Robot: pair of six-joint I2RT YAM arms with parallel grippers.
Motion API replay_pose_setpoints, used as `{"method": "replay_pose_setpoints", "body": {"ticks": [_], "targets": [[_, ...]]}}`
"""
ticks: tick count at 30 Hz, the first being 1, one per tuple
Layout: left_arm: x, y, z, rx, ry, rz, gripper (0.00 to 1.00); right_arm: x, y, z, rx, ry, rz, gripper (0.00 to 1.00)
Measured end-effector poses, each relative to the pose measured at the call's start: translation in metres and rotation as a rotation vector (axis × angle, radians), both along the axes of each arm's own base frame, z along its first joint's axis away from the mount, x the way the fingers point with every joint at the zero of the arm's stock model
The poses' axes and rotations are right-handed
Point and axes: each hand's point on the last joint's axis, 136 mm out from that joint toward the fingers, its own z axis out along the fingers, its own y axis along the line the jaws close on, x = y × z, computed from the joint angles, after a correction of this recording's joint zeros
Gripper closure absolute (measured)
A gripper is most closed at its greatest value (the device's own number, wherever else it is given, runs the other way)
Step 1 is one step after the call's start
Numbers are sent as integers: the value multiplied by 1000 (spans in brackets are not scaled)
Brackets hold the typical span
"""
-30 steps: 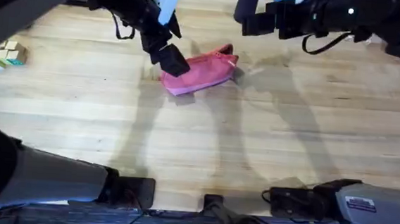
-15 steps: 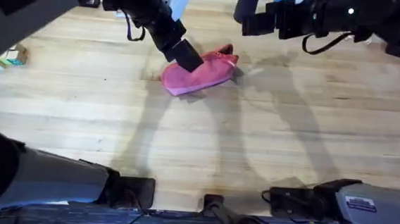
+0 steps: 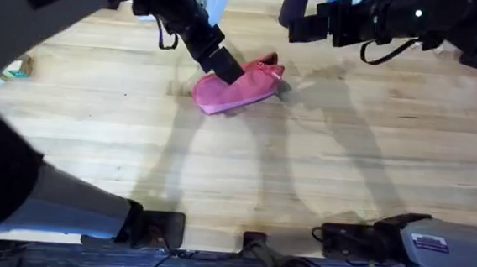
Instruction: Unzip the bag, pick up the pens from the table one at a time and place them inside, then zip the bag closed.
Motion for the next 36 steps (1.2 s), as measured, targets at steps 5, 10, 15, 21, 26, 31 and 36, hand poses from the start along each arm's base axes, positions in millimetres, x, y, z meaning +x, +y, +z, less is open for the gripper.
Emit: {"method": "replay_pose_setpoints", "body": {"ticks": [5, 10, 15, 21, 26, 31, 36], "targets": [[6, -4, -24, -6, 50, -4, 7, 0, 0, 0, 0, 0, 0, 4], [14, -9, -41, -24, 70, -11, 7, 0, 0, 0, 0, 0, 0, 4], [14, -11, -48, -29, 90, -13, 7, 0, 0, 0, 0, 0, 0, 4], [13, -12, -48, -37, 93, -14, 69, 0, 0, 0, 0, 0, 0, 4], [10, -14, -47, -48, 105, -16, 564, 0, 0, 0, 0, 0, 0, 4], [8, -16, -49, -47, 114, -22, 948, -5, -1, -5, -7, 28, 1, 5], [8, -17, -50, -49, 117, -22, 956, -20, 5, -13, 17, 100, 38, 5]]}}
